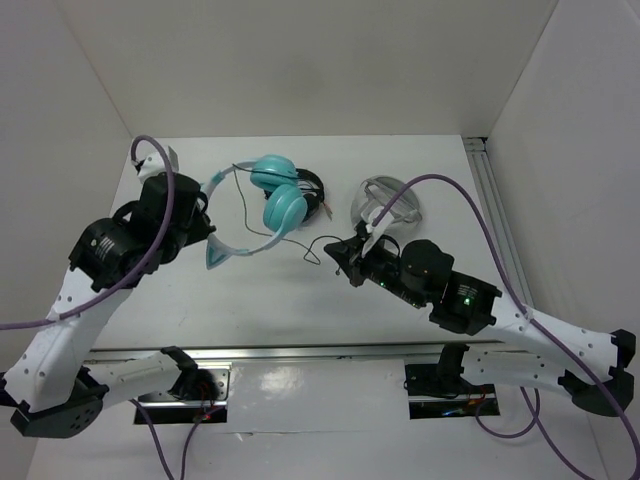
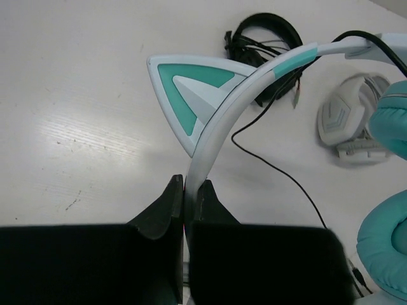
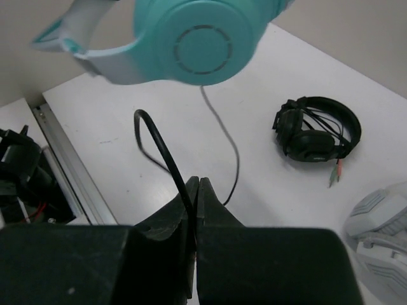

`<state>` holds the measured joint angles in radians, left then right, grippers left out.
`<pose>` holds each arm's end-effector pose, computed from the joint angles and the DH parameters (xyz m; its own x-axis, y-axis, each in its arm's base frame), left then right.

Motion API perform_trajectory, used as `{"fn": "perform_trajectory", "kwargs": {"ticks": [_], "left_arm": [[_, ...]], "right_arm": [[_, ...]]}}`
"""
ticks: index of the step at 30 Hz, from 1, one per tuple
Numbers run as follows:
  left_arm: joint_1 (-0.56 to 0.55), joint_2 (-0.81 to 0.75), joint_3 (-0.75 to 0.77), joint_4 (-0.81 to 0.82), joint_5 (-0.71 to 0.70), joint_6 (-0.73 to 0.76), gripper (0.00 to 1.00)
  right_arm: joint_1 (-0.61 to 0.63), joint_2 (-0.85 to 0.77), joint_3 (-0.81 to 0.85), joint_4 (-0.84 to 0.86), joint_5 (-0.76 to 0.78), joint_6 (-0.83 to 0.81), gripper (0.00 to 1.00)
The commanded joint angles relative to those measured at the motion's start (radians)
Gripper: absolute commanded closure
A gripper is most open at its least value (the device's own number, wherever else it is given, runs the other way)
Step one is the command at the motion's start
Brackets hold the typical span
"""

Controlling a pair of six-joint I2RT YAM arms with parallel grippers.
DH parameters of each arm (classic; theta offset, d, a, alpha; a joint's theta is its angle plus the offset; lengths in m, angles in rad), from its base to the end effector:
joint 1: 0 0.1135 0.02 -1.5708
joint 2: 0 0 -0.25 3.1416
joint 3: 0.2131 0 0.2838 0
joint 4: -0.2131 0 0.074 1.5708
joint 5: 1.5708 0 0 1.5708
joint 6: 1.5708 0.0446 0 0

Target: Wrap the headphones

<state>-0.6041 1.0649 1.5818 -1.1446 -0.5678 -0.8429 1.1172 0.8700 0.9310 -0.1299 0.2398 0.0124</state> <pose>0.1788 -0.0942 0.4559 -0.4117 -0.4807 -0.7743 -0.2806 0.8752 -0.3941 0.1187 0.2192 0.3733 -0.0397 -0.0540 -0.9978 -0.7689 0.6394 -0.0040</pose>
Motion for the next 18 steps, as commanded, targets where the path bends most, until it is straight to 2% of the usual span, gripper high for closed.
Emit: {"fn": "perform_trajectory", "kwargs": {"ticks": [1,9,18], "left_arm": [[0.036,0.059,0.041,0.112,-0.101,-0.024,1.0],[0.096,0.156,-0.081,0.215,-0.219,0.007,1.0],[0.109,0.328,-0.082,0.215,-0.319,-0.035,1.0]], "right_arm": [[0.007,-0.029,0.032,0.001,-0.036,0.052,1.0],[0.007,0.07,0.235,-0.109,-0.036,0.075,1.0],[0.007,0.228,0.485,-0.206,-0.039,0.129,1.0]]}}
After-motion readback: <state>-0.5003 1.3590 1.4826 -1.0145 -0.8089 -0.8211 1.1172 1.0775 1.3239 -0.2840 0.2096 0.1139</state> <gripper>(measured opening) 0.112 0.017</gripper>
